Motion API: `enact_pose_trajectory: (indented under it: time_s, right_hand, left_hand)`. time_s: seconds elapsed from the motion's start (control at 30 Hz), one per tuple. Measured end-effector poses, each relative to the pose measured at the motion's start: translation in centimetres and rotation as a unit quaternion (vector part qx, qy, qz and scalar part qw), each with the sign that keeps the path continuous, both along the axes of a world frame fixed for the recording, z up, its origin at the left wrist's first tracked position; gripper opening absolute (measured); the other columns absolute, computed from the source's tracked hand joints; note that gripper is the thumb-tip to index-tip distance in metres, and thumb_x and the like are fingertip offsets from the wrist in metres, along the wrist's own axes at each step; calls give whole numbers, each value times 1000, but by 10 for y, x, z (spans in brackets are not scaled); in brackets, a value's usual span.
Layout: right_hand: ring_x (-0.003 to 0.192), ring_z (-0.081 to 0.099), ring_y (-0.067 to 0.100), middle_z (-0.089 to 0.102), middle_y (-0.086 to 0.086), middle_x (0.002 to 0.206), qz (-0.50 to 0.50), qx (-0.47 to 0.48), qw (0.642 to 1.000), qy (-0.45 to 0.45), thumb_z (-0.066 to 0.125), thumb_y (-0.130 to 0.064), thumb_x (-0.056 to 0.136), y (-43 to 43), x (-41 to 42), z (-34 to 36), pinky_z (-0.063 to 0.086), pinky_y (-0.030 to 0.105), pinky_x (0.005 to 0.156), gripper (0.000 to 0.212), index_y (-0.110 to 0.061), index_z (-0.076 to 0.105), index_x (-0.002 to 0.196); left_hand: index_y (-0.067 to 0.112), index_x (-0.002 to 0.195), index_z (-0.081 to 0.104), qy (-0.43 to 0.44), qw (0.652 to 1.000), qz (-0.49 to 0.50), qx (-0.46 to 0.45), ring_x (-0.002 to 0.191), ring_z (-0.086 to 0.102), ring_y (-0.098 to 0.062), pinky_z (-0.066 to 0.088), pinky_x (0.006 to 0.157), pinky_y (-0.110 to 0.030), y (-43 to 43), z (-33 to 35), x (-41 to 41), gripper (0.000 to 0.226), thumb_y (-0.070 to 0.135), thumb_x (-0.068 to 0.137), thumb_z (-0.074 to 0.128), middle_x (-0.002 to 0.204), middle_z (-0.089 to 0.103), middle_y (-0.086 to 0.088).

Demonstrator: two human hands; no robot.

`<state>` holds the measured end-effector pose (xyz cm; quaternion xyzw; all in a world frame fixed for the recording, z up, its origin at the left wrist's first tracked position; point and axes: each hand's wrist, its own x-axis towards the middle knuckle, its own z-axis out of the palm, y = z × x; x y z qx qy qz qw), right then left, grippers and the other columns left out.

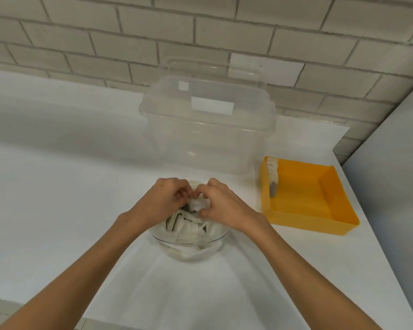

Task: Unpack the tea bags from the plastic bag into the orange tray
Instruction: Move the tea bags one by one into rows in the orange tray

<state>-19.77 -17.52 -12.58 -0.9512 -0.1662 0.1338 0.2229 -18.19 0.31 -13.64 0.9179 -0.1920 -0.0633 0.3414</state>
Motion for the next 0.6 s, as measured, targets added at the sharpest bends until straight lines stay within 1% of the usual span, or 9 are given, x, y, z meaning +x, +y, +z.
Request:
enact_pose_trajectory:
  time_s: [0.07,0.17,0.23,0.3,0.37,0.4,0.47,0.5,0.6]
  right_hand:
    - [93,51,20,39,1,111,-3,-24,1000,-12,66,-25,83,3,0,-2,46,31,76,40,-21,54,121]
    - [92,54,22,41,2,109,-29,-8,999,-36,61,-24,88,5,3,-3,47,32,75,29,-18,61,116]
    - [89,54,19,46,0,106,-50,21,997,-47,56,-23,89,5,5,-2,46,31,74,22,-20,67,107]
    - [84,54,16,51,-3,100,-68,44,995,-54,55,-24,88,6,8,2,45,30,71,16,-22,69,94]
    - [79,55,11,56,-7,90,-93,88,990,-55,57,-24,85,5,12,7,46,31,72,12,-24,68,81]
    - [77,56,7,59,-10,84,-108,114,986,-51,57,-22,85,5,15,10,48,29,72,13,-25,68,78]
    - [70,58,3,64,-10,74,-144,180,973,-20,58,-17,85,4,19,16,48,24,70,15,-20,69,77]
    - [65,60,5,65,-7,71,-164,222,961,12,57,-15,86,2,19,19,48,24,67,15,-17,70,77]
    - [61,63,13,68,3,74,-198,359,901,145,57,-15,92,-3,17,23,47,26,59,16,-7,71,89]
  left_hand:
    - [17,92,70,2,1000,7,-9,76,60,4,43,71,-4,2,0,0,22,-2,83,62,82,64,15]
    - [16,96,69,1,1000,18,-18,80,60,1,43,72,-7,3,-1,-2,19,3,83,65,87,65,9]
    - [20,100,67,17,999,19,-36,85,61,-4,46,76,-14,1,0,-5,19,14,82,70,91,66,9]
    - [26,105,65,38,998,15,-54,88,61,-3,49,79,-17,-2,3,-9,27,26,80,74,92,66,12]
    - [31,109,63,49,996,17,-79,87,62,1,48,75,-13,-7,6,-12,34,33,78,76,92,67,14]
    - [31,111,62,50,993,24,-103,84,63,2,47,72,-9,-10,8,-13,36,32,78,76,92,68,13]
    - [27,110,62,46,985,56,-155,77,65,1,49,67,-9,-13,12,-13,32,25,81,75,91,69,9]
    - [26,109,62,47,980,78,-178,75,66,-2,52,67,-14,-13,13,-12,28,21,83,73,91,69,6]
    - [21,100,67,72,957,115,-257,80,70,-16,56,79,-30,-8,19,-7,16,19,85,71,88,71,-3]
